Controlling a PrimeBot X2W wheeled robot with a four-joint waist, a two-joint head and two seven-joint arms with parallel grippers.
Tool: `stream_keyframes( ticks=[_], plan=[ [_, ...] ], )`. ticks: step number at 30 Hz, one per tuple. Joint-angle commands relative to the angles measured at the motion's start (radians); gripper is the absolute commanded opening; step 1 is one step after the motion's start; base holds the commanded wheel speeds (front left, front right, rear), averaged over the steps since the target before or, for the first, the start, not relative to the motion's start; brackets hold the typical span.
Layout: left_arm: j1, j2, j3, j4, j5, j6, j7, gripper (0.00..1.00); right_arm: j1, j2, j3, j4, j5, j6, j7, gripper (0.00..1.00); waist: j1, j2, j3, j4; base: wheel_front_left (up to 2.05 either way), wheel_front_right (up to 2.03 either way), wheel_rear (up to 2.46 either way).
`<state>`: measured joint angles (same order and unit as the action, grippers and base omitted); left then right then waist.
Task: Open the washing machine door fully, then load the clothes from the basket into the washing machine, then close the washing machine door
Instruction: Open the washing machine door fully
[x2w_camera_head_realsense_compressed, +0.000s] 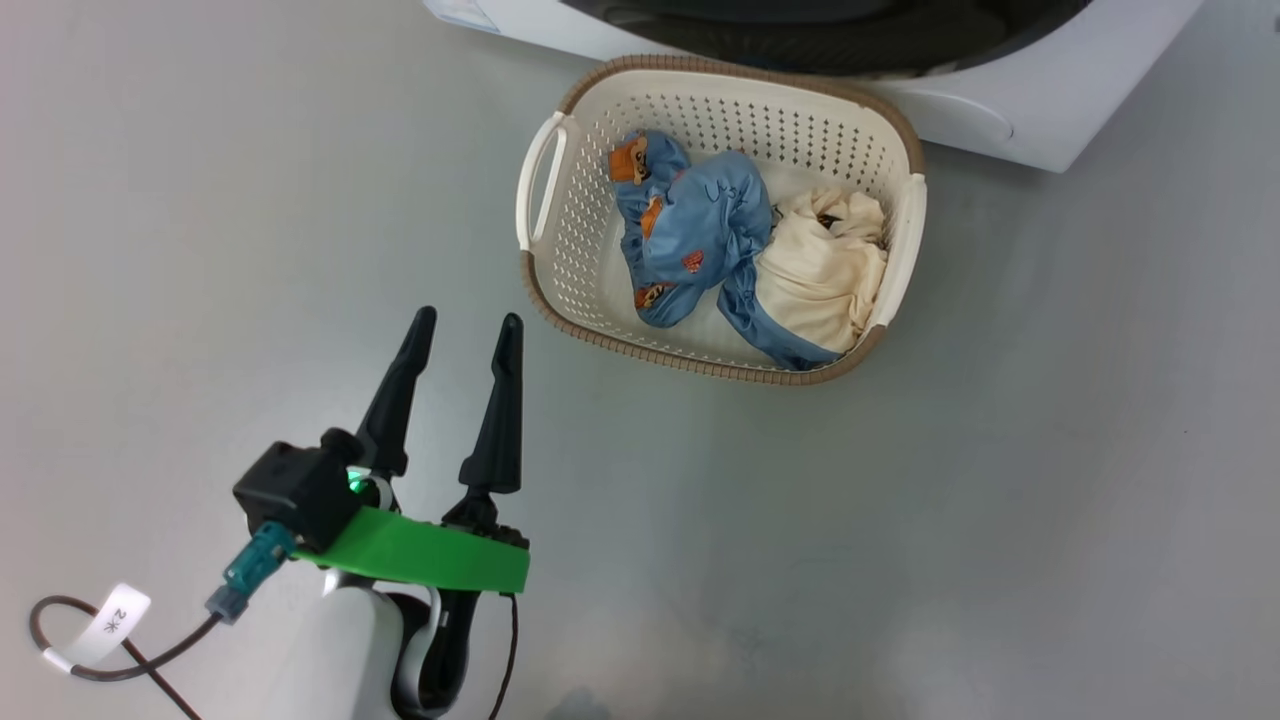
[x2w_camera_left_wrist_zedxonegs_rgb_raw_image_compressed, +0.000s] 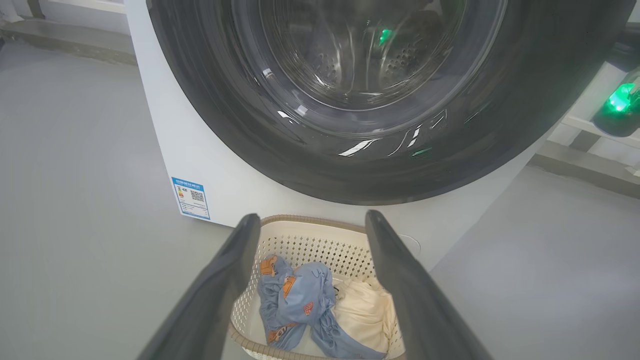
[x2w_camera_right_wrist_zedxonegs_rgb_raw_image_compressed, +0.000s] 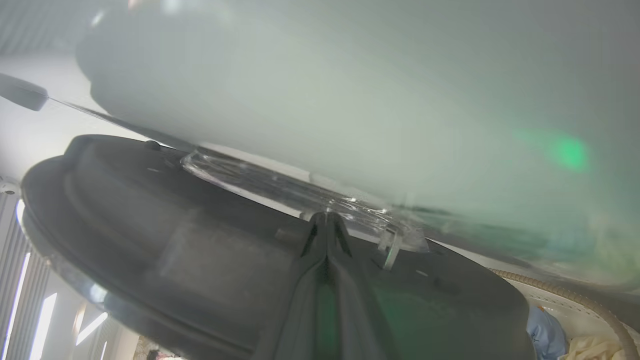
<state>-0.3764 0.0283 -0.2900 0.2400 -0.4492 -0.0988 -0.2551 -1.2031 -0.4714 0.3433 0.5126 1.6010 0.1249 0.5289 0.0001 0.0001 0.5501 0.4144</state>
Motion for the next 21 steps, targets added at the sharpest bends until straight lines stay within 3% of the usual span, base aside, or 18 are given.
stream_keyframes(
  ticks=[1, 21],
  plan=[
    [-0.009, 0.022, 0.027, -0.020, -0.001, 0.006, -0.007, 1.00, 0.007, 0.033, 0.017, -0.040, -0.014, 0.006, 0.021, 0.00, -0.0001, -0.0001, -0.011, -0.004, 0.00, 0.00, 0.00],
    [0.036, 0.022, 0.050, 0.001, 0.047, 0.001, -0.007, 1.00, 0.159, 0.077, 0.058, -0.117, -0.008, 0.006, 0.056, 0.00, -0.0001, -0.0001, -0.109, -0.039, 0.00, 0.00, 0.00]
  ],
)
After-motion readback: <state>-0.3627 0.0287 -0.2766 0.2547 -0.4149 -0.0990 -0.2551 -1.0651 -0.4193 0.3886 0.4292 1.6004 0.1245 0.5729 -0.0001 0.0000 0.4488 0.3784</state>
